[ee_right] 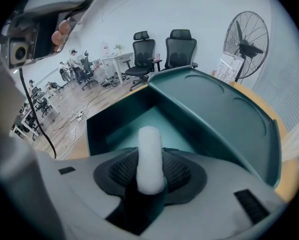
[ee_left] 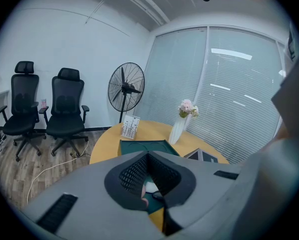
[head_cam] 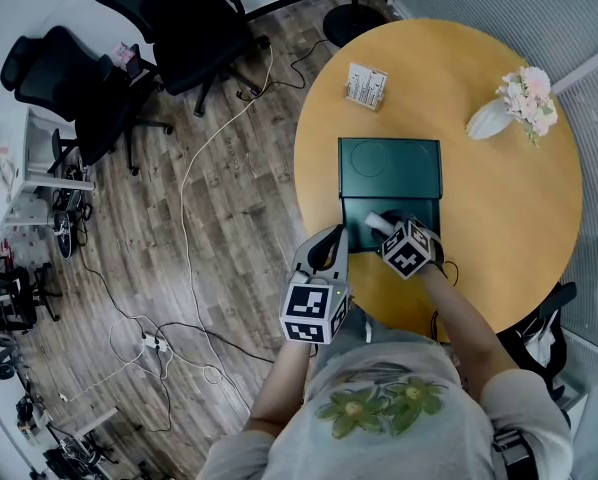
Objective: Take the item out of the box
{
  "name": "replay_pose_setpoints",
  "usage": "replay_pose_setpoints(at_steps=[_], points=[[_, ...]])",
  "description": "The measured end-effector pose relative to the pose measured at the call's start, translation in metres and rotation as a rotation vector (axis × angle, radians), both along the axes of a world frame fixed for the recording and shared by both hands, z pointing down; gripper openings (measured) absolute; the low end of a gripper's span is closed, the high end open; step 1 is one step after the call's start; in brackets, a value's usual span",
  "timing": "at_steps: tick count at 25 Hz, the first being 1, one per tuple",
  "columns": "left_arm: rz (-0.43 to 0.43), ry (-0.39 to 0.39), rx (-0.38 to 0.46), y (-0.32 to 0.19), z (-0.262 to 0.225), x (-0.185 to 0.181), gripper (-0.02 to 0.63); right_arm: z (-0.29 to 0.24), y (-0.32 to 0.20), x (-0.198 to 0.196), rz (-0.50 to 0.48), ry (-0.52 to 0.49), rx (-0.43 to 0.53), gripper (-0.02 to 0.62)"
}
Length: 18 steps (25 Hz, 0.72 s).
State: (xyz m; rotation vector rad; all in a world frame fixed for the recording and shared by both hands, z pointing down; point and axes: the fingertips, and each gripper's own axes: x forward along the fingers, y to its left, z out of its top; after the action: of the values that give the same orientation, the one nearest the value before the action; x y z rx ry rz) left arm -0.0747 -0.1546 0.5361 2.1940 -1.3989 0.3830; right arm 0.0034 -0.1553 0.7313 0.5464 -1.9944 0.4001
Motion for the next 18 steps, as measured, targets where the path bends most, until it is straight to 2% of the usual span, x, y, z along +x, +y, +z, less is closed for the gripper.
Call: replay_pose_setpoints(at_steps=[18], points=[[0.002, -0.008, 0.015, 0.0034, -0.0059, 0.0006, 0.002, -0.0065, 0.0013, 0.0014, -0.014, 0.004, 0.000, 0.155]])
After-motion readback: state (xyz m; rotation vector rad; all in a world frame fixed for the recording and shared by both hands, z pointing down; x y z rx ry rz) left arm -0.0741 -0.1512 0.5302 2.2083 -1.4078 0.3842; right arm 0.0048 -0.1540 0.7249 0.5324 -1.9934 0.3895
